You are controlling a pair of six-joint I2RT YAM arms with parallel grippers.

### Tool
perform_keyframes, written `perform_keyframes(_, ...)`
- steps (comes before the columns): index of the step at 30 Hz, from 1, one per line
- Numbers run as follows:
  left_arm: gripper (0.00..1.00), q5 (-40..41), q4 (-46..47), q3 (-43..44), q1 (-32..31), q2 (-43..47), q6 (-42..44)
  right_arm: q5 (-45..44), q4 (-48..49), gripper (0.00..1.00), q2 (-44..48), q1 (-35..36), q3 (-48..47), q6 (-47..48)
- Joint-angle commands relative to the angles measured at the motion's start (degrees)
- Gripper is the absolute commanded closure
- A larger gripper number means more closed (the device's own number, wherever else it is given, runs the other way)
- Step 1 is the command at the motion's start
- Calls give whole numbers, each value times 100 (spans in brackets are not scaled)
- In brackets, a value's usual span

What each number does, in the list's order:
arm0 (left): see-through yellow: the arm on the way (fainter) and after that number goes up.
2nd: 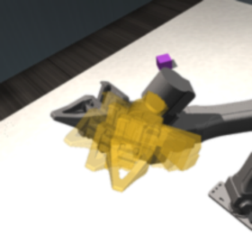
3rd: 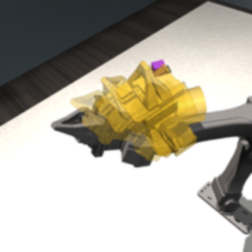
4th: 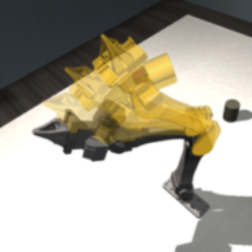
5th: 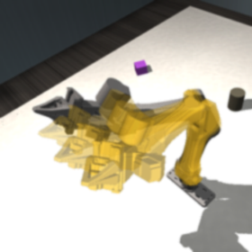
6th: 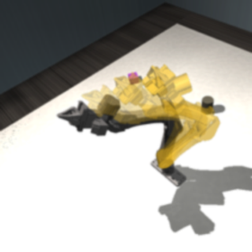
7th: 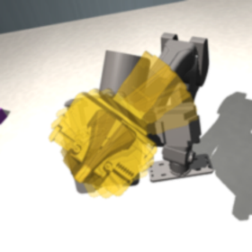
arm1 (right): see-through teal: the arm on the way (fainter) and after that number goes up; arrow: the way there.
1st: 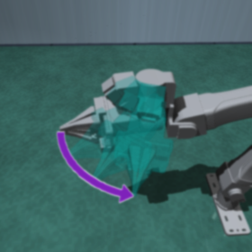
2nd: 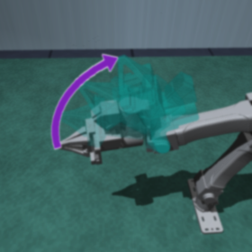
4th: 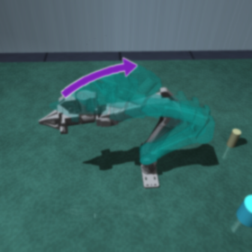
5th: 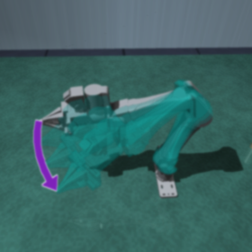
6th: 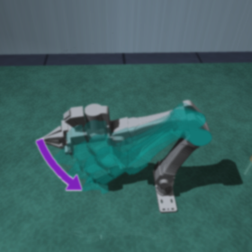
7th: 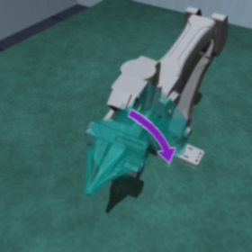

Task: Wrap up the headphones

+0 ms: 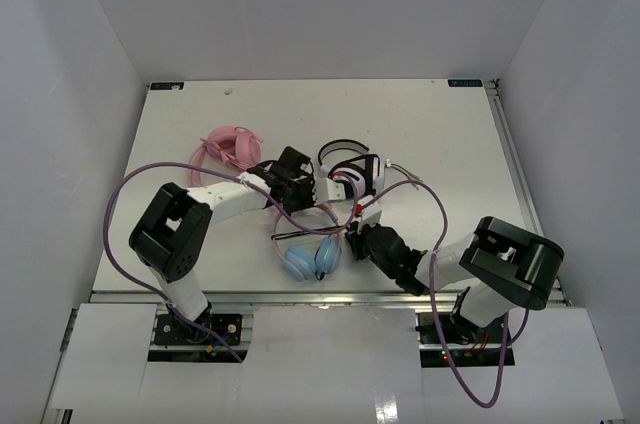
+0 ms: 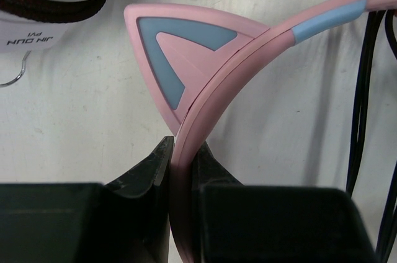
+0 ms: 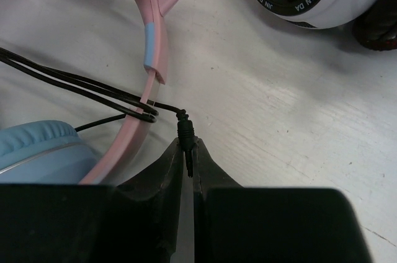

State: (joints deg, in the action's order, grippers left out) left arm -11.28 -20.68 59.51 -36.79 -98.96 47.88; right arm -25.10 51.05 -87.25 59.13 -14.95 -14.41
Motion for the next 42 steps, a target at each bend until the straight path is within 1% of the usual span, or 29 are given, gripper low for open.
perform_keyframes(1,98,927,-39,-152,198,-15,378,-309,420,92,-174,-147,-303,199)
perform_keyframes(3,92,1020,19,-200,216,-35,371,-227,473,89,-245,-189,-365,219)
perform_keyframes(5,83,1008,96,-248,216,-13,356,-238,672,87,-324,-191,-361,212)
perform_keyframes(7,77,1043,118,-264,216,-20,336,-253,818,84,-444,-209,-352,229)
perform_keyframes(10,67,1224,148,-266,216,-56,338,-337,826,82,-506,-231,-393,266)
perform_keyframes(13,57,1139,159,-223,216,-73,273,-312,819,79,-510,-257,-444,341)
perform_keyframes(19,45,1217,153,-210,216,-33,256,-249,797,75,-514,-298,-494,379)
perform_keyframes(22,36,1138,188,-185,216,78,204,-241,723,74,-582,-306,-561,378)
perform_keyframes(23,30,1137,201,-171,216,92,170,-234,722,74,-582,-306,-562,371)
perform_keyframes(26,18,935,257,-159,216,218,108,-223,722,74,-574,-306,-545,343)
perform_keyframes(27,9,941,270,-164,216,254,102,-235,711,74,-556,-312,-538,337)
perform_keyframes(28,4,948,279,-167,216,275,95,-244,690,74,-536,-311,-524,326)
perform_keyframes(29,2,954,288,-167,216,286,88,-248,666,74,-513,-306,-506,313)
perform_keyframes(35,2,1040,423,-142,225,359,-66,-258,532,73,-313,-305,-422,264)
perform_keyframes(39,2,1041,459,74,243,385,-428,-301,276,73,-94,-306,-437,272)
perform_keyframes(42,2,1458,563,303,249,412,-1034,-293,-1,73,216,-306,-452,236)
